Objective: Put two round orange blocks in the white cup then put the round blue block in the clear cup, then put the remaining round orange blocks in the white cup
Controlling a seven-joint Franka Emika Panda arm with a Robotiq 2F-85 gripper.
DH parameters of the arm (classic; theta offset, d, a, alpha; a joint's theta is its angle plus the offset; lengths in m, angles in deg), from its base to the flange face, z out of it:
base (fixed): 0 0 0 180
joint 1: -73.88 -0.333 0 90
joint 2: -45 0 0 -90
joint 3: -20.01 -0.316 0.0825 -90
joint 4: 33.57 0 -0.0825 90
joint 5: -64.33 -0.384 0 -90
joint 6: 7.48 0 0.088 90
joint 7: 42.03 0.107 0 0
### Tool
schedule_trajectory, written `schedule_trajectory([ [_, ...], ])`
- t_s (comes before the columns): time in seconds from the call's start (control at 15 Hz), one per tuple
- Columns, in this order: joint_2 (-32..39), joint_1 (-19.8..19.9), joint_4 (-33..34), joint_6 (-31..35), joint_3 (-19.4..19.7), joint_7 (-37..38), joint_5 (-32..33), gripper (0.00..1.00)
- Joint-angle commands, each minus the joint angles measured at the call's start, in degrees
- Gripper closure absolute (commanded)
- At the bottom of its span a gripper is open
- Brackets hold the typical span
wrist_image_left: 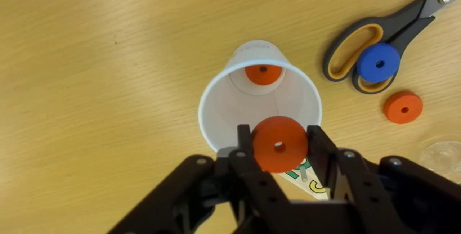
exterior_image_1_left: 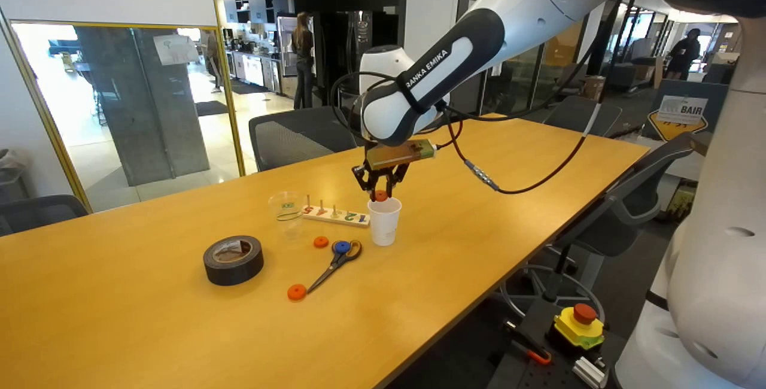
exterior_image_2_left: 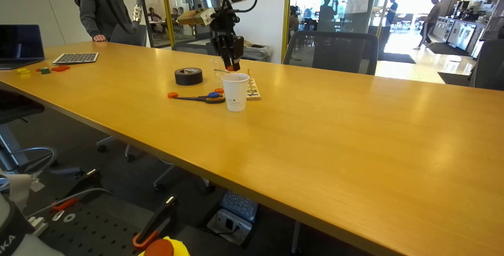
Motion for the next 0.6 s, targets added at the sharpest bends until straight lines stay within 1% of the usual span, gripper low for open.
schedule_trajectory([
  [0.0,0.7,0.17,2.63,-4.79,-0.28,2.28,-0.72,0.79],
  [0.13,0.98,0.21,3.17,-6.24,-0.32,2.6,-1.08,0.78],
  [0.2,1.17,0.27,3.36,-6.39,-0.35,2.6,-1.53,0.35],
  [0.27,1.33,0.31,3.51,-6.39,-0.37,2.46,-1.92,0.32],
  [0.33,1.54,0.3,3.7,-6.31,-0.37,2.53,-2.09,0.26],
  [0.53,2.2,0.23,4.21,-5.73,-0.35,2.37,-2.27,0.03],
])
